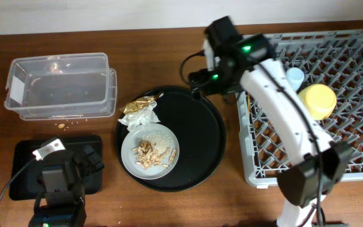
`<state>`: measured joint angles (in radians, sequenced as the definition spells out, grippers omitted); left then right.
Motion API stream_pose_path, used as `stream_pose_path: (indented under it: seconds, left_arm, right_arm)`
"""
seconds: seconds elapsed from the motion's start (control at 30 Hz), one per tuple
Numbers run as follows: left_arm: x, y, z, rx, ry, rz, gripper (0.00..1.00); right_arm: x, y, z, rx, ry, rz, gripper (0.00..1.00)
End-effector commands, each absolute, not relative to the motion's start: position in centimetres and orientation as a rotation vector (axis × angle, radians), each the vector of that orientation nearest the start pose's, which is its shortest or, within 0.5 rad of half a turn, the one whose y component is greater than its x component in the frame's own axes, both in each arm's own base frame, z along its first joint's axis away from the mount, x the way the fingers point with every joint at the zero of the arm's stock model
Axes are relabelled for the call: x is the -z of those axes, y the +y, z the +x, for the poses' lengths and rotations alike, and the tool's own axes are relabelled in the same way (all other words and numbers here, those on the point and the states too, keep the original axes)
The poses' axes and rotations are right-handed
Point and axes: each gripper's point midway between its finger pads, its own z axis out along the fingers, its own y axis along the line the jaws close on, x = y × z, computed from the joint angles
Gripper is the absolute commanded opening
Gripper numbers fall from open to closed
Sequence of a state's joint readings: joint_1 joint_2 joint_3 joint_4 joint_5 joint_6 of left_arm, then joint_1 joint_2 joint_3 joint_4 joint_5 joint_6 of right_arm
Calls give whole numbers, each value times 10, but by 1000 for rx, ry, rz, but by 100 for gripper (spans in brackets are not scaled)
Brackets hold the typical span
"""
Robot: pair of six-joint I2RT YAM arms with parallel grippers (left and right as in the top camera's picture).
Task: Sort waste into correct bins and load items into the dishwasher rack
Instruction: 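Lower the pink cup into the rack left of the blue cup, release, then reach the left gripper to the white tissue on the tray and grasp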
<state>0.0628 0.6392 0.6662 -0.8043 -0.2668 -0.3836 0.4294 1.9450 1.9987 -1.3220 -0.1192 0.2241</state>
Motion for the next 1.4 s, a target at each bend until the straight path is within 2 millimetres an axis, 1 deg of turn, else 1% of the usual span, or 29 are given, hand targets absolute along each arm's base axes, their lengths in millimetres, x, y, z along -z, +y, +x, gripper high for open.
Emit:
stream_pose_path:
  seconds: [0.0, 0.1, 0.17, 0.2, 0.23, 0.3, 0.33, 0.37, 0.4, 0.47, 0.5, 0.63, 0.67, 0.73, 0.87, 0.97, 1.07, 1.1, 1.13, 1.17, 1.2, 1.23, 1.27, 1.3, 1.37]
  left_arm:
    - [-177, 60, 220, -153, 2204, -644, 99]
    - [-177, 60, 220, -153, 2204, -644, 99]
    - [-177, 60, 220, -153, 2204, -643, 99]
    - [-177, 60, 220, -153, 2204, -643, 99]
    - [-177, 60, 220, -153, 2204, -643, 99]
    - [-177, 60, 220, -153, 2204, -644, 99]
    - [-177, 60, 220, -153, 2204, -643, 99]
    - [-177, 60, 220, -153, 2204, -644, 99]
    - [-177, 60, 220, -153, 2204, -643, 99]
    - [-177, 60, 220, -153, 2204, -644, 99]
    - [-177, 60, 220, -153, 2204, -643, 99]
    - [-177, 60, 220, -153, 2204, -643, 99]
    - [-177, 60, 220, -154, 2204, -644, 99]
    - [-177, 60, 220, -153, 2204, -644, 99]
    - [-177, 60, 220, -153, 2205, -644, 99]
    - [-177, 60, 220, -153, 2205, -644, 99]
    - [-177, 60, 220, -154, 2205, -643, 99]
    - [-177, 58, 221, -130, 2201, -653, 99]
    - [-175, 42, 225, 13, 2206, -682, 99]
    - [-172, 21, 227, 177, 2231, -683, 99]
    - [-172, -9, 227, 394, 2272, -635, 99]
    - [-178, -40, 224, 618, 2296, -568, 99]
    - [-185, -56, 224, 746, 2286, -549, 99]
    - [-193, -64, 227, 836, 2257, -560, 99]
    - [-205, -69, 233, 924, 2201, -618, 99]
  right_arm:
    - [-191, 210, 375, -270, 2874, -387, 99]
    - [-202, 203, 368, -272, 2878, -370, 99]
    - [-220, 185, 364, -256, 2875, -322, 99]
    - [-231, 172, 362, -244, 2873, -284, 99]
    - [-243, 155, 360, -226, 2870, -235, 99]
    - [-262, 114, 360, -142, 2860, -112, 99]
    - [-270, 89, 359, -85, 2855, -33, 99]
    - [-276, 58, 357, -20, 2859, 65, 99]
    - [-278, 33, 353, 37, 2866, 143, 99]
    - [-278, -8, 350, 114, 2867, 285, 99]
    - [-277, -24, 350, 123, 2864, 354, 99]
    - [-273, -80, 343, 153, 2842, 585, 99]
    - [-273, -91, 341, 158, 2834, 630, 99]
    - [-273, -107, 336, 166, 2820, 699, 99]
    - [-273, -130, 328, 178, 2795, 794, 99]
    - [-273, -136, 326, 181, 2789, 821, 99]
    - [-273, -136, 326, 181, 2789, 822, 99]
    - [-273, -135, 326, 180, 2789, 819, 99]
    - [-273, -136, 326, 181, 2789, 819, 99]
    - [-273, -136, 326, 181, 2789, 819, 99]
    - [-273, -136, 326, 181, 2789, 819, 99]
    - [-273, -136, 326, 181, 2789, 819, 99]
    - [-273, -136, 326, 181, 2789, 819, 99]
    - [-273, -136, 326, 181, 2789, 819, 99]
    - [-273, -136, 326, 181, 2789, 819, 99]
